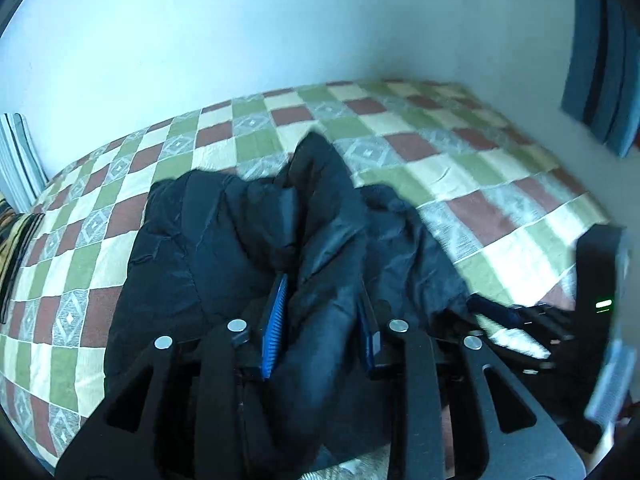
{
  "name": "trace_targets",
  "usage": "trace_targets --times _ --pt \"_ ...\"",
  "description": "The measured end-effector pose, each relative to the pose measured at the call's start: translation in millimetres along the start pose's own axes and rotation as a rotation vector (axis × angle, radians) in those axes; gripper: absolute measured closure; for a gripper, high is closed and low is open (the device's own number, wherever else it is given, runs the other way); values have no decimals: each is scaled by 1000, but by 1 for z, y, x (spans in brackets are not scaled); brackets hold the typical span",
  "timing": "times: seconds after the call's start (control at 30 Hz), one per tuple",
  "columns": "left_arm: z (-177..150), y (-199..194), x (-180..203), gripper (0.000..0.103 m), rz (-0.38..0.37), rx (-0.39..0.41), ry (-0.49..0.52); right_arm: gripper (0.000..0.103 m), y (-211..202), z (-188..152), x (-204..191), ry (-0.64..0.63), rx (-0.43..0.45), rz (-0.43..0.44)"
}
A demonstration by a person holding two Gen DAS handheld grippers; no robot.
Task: Fold large clothes
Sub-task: 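Lower the folded jacket onto the bed and open both tools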
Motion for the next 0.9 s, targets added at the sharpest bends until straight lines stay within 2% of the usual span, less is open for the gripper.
trace_targets --times 0.03,0.07,0.13,0.23,0.33,0.47,0.57,0.7,0.8,0.9 --pt "2 -7 2 71 -7 13 2 69 -2 1 0 -12 8 -21" --pt "5 -15 4 68 -8 32 5 61 -4 2 0 -25 16 -38" --pt "9 -30 5 62 -10 64 8 54 -13 5 -1 -50 45 -71" --pt "14 -51 -4 60 10 110 8 54 -23 8 -4 -72 61 -86" --pt "15 -70 -23 54 35 141 -16 54 -34 12 -8 -84 80 -90" --pt "6 -89 -72 50 112 166 -77 54 -46 17 -21 -111 104 -92" --pt "-7 -93 -116 47 205 167 -119 48 -55 23 -34 -131 124 -82" --pt "-32 -90 -170 47 307 134 -174 47 -64 32 -55 -166 154 -70" --pt "-54 -80 -205 46 342 89 -226 47 -69 42 -71 -170 167 -44" --pt "-69 -67 -222 46 332 58 -263 47 -71 51 -96 -182 159 8"
Point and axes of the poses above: each gripper's, at about its wrist camera, not at the fingertips, and y roughly the way its jaws point, x to its right, z to its top, the point moved 9 cm from there along y, roughly the way its jaws point, and after that the axes turned 6 degrees about -z, right-handed, at the moved point
